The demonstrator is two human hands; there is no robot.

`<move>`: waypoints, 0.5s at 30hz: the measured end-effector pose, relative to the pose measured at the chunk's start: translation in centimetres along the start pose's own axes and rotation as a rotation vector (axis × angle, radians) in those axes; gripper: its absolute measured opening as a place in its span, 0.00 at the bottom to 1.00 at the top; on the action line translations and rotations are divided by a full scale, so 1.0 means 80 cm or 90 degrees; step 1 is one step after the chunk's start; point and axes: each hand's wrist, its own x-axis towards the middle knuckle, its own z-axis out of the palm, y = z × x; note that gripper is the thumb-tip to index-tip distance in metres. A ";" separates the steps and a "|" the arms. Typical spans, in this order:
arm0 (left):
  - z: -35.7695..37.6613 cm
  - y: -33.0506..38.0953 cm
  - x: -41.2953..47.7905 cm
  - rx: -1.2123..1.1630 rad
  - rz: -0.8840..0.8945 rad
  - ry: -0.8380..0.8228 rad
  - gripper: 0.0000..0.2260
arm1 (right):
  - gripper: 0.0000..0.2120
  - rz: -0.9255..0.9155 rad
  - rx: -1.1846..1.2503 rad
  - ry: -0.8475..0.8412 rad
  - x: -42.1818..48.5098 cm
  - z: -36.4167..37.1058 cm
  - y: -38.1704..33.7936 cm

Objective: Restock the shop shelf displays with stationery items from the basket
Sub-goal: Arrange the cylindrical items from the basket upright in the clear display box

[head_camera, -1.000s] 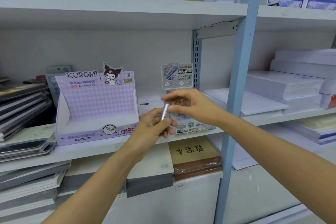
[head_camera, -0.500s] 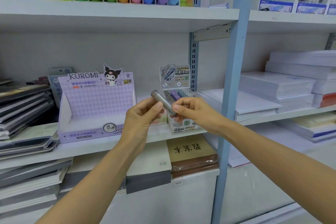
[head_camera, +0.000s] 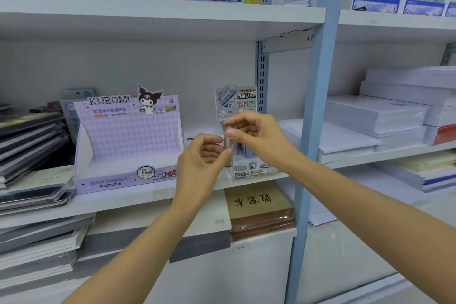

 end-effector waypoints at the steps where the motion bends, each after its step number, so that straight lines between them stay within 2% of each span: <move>1: -0.001 -0.004 -0.002 0.063 0.026 -0.018 0.10 | 0.08 -0.005 -0.018 0.034 0.002 -0.003 0.003; 4: -0.007 -0.020 -0.014 0.298 0.157 -0.127 0.13 | 0.08 -0.014 -0.098 0.120 0.010 -0.013 0.013; 6: -0.008 -0.031 -0.022 0.407 0.208 -0.219 0.18 | 0.09 -0.013 -0.133 0.132 0.011 -0.014 0.022; 9: -0.010 -0.040 -0.030 0.463 0.222 -0.263 0.24 | 0.09 -0.022 -0.173 0.090 0.005 -0.004 0.036; 15: -0.013 -0.044 -0.033 0.491 0.245 -0.274 0.26 | 0.07 -0.008 -0.220 0.022 0.006 -0.014 0.043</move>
